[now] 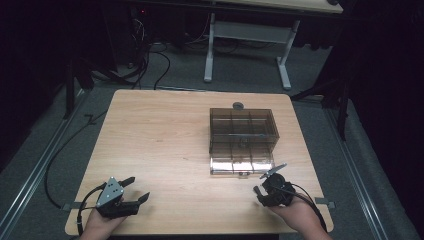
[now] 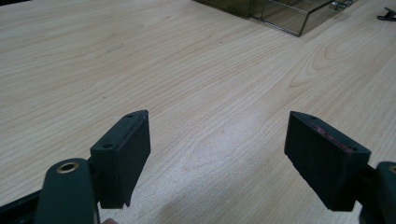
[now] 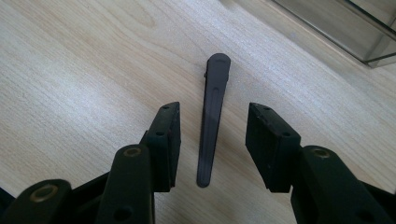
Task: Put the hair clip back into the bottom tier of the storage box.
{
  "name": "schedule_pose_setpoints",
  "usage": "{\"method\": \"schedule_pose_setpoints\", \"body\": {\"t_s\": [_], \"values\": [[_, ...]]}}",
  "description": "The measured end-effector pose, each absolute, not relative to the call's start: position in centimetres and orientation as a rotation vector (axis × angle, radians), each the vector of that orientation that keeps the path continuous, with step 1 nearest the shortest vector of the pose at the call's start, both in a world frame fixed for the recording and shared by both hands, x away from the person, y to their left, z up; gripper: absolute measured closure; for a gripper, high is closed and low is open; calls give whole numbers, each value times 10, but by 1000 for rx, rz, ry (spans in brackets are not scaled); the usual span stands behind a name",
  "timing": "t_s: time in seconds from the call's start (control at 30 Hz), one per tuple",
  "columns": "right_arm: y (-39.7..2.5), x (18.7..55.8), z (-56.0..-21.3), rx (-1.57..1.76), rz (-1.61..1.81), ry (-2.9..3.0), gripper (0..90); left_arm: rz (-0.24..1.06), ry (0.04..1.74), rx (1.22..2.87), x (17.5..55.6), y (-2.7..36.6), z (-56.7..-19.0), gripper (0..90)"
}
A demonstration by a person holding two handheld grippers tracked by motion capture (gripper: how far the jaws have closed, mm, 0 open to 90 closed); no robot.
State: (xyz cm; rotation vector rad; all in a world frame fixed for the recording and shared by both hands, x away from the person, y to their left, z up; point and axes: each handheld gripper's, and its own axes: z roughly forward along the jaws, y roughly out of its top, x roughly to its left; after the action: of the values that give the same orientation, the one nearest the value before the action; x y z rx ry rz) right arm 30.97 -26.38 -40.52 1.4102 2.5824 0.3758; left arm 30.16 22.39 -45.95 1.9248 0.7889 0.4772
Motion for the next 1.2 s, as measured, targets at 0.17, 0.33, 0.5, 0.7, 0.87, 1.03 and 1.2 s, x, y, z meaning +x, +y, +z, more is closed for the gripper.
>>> {"method": "schedule_pose_setpoints", "body": {"t_s": [0.17, 0.33, 0.5, 0.7, 0.87, 1.03, 1.2], "values": [[-263, 316, -402, 1414, 331, 2611, 570, 474, 787, 1927, 302, 224, -459, 230], [-259, 324, -402, 1414, 256, 2682, 604, 474, 785, 1928, 302, 224, -459, 230], [-254, 330, -403, 1394, 205, 2717, 646, 471, 785, 1933, 302, 224, -459, 230], [-252, 338, -406, 1423, 173, 2719, 688, 471, 781, 1937, 302, 224, -459, 231], [-250, 342, -409, 1439, 152, 2737, 715, 466, 779, 1936, 302, 224, -459, 230], [-249, 345, -411, 1448, 135, 2730, 739, 466, 779, 1936, 302, 224, -459, 230], [-248, 346, -413, 1453, 120, 2732, 777, 467, 780, 1937, 302, 223, -459, 230]]}}
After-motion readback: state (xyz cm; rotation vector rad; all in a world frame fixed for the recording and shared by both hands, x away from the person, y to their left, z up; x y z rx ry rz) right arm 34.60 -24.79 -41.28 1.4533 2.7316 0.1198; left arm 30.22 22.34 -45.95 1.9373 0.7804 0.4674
